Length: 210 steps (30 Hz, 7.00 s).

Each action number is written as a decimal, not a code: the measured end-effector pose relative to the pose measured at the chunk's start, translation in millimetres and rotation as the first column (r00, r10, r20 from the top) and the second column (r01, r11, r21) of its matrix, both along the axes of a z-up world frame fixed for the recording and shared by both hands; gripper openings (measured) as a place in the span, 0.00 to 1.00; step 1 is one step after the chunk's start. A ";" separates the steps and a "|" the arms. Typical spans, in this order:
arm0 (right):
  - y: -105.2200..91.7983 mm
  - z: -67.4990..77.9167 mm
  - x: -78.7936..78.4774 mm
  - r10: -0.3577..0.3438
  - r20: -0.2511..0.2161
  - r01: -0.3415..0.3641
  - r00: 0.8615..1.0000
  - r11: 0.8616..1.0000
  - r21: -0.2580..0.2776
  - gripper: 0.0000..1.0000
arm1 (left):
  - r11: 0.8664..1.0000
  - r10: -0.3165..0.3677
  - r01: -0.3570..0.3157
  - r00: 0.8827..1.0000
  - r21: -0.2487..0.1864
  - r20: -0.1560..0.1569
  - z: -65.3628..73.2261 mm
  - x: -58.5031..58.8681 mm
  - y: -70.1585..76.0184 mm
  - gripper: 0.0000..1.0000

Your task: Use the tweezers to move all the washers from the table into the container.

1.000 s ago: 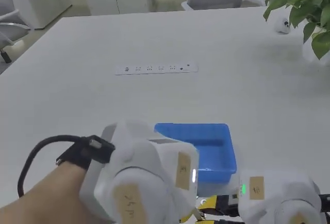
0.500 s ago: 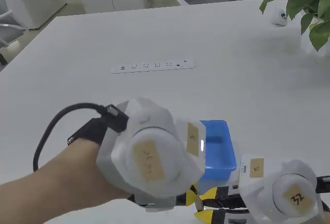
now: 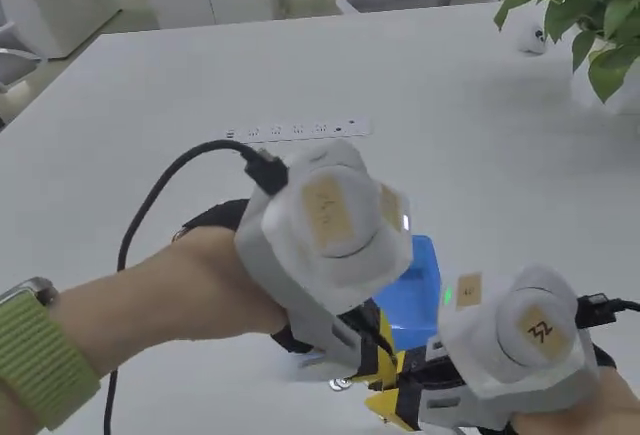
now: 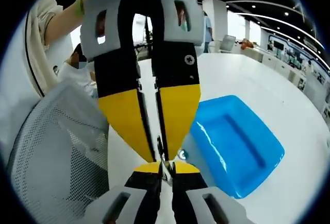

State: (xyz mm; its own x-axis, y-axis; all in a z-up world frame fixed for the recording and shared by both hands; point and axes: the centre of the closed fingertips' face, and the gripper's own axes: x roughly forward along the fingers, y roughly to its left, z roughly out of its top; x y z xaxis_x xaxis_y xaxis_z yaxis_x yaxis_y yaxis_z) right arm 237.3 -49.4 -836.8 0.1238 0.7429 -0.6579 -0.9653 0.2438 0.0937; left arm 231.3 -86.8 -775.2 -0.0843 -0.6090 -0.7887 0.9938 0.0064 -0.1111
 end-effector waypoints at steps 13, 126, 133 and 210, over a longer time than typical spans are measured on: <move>-19.6 1.4 29.3 -0.308 -0.345 0.395 0.886 0.893 0.217 0.00 | 0.752 0.571 -0.592 0.805 -0.288 -0.164 -11.1 -30.7 74.2 0.58; -4.3 80.7 65.4 -0.282 -0.097 0.299 0.954 0.903 0.308 0.02 | 0.333 0.922 -0.776 0.388 -0.536 0.011 14.9 -9.4 165.2 0.78; -14.8 60.9 101.2 -0.368 -0.121 0.387 0.922 0.891 0.236 0.02 | 0.302 0.930 -0.779 0.367 -0.549 -0.010 17.5 -8.2 169.9 0.78; -8.3 1.8 17.9 -0.210 -0.026 0.211 0.977 0.962 0.171 0.04 | 0.334 0.917 -0.776 0.398 -0.536 -0.005 14.6 -10.0 164.4 0.75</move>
State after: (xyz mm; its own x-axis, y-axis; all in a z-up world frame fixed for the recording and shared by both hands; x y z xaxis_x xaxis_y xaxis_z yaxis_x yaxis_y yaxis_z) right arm 255.3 -57.7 -834.9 0.2853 0.8027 -0.5238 -0.8930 0.4211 0.1590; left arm 221.3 77.6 -760.5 0.8251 -0.4517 -0.3394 0.4449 0.8897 -0.1024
